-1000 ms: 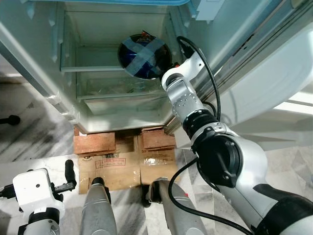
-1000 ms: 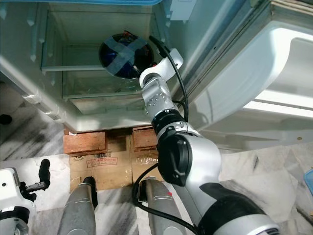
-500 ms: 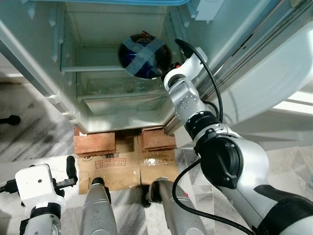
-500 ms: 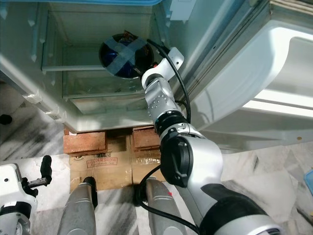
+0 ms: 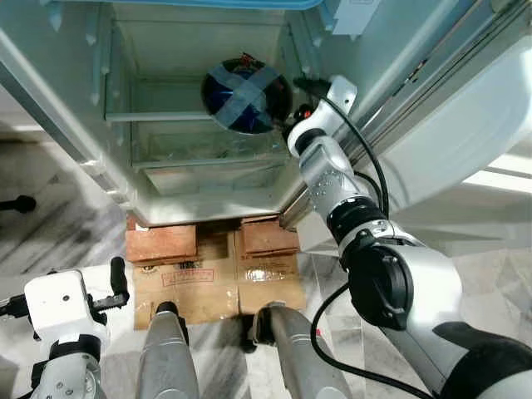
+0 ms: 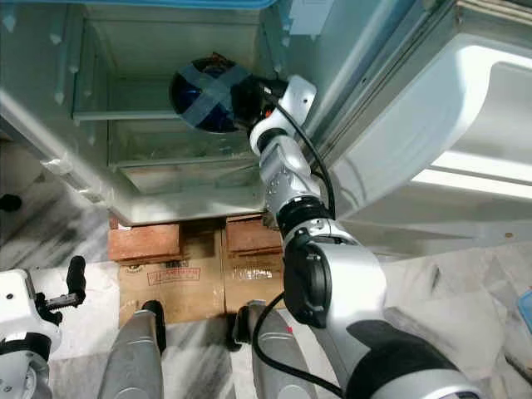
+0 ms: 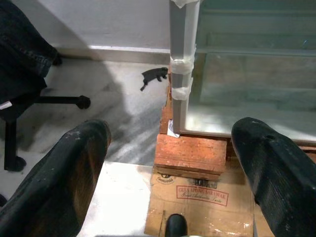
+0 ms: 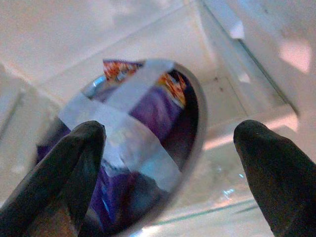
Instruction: Restocking fridge
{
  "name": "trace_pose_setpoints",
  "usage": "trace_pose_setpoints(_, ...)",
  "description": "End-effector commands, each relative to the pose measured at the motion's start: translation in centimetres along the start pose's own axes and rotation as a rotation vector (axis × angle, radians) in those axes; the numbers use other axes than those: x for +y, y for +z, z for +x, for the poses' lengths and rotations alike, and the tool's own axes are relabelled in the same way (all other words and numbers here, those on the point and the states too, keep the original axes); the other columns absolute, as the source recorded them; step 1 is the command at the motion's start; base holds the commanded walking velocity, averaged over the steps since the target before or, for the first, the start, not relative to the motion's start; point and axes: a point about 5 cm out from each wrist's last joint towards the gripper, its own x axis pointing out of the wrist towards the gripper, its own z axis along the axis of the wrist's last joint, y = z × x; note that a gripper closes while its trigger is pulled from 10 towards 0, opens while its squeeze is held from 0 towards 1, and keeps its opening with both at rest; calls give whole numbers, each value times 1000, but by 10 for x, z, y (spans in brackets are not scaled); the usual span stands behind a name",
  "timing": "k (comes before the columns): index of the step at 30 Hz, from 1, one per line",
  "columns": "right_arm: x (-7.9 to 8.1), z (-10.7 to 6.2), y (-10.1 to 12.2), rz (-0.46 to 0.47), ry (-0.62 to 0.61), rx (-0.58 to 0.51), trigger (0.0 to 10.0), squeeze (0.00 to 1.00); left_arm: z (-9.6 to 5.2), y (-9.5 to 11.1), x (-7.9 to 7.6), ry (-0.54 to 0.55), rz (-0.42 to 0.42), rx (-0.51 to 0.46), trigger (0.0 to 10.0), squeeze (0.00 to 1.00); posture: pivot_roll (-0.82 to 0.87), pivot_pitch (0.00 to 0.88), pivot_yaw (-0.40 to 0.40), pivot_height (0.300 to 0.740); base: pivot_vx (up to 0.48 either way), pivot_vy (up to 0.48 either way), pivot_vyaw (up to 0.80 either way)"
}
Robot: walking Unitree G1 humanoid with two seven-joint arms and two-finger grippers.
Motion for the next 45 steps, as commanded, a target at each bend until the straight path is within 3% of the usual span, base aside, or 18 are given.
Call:
trace_pose_setpoints(1, -11, -5, -4, -41, 5, 4, 10000, 0, -1, -7, 1, -4, 6, 35, 10000, 0, 283, 297, -168, 740, 0, 0, 0)
trace_pose_setpoints(11, -36, -23, -14, -99, -6, -1, 10000, 0, 5, -5, 1, -15, 9, 22, 10000, 0, 269, 284, -151, 740, 0, 0, 0)
trace_pose_setpoints(21, -38, -37, -23, -169, 140, 23, 10000, 0, 8, -4, 2, -21, 14, 15, 10000, 0, 271, 280, -145, 740, 0, 0, 0)
trace_pose_setpoints(24, -36, -40, -26, -178, 209, 44, 10000, 0, 8, -4, 2, -20, 14, 15, 10000, 0, 273, 278, -143, 740, 0, 0, 0)
trace_pose_setpoints(31, -25, -53, -58, -265, 436, 235, 10000, 0, 6, -3, 2, -22, 18, 16, 10000, 0, 286, 289, -149, 740, 0, 0, 0)
trace_pose_setpoints(39, -15, -57, -71, -315, 549, 299, 10000, 0, -1, -6, 5, -5, 18, 29, 10000, 0, 293, 305, -163, 740, 0, 0, 0)
trace_pose_setpoints(45, 8, -49, -75, -380, 666, 307, 10000, 0, -10, -8, 4, 8, 11, 43, 10000, 0, 299, 331, -186, 740, 0, 0, 0)
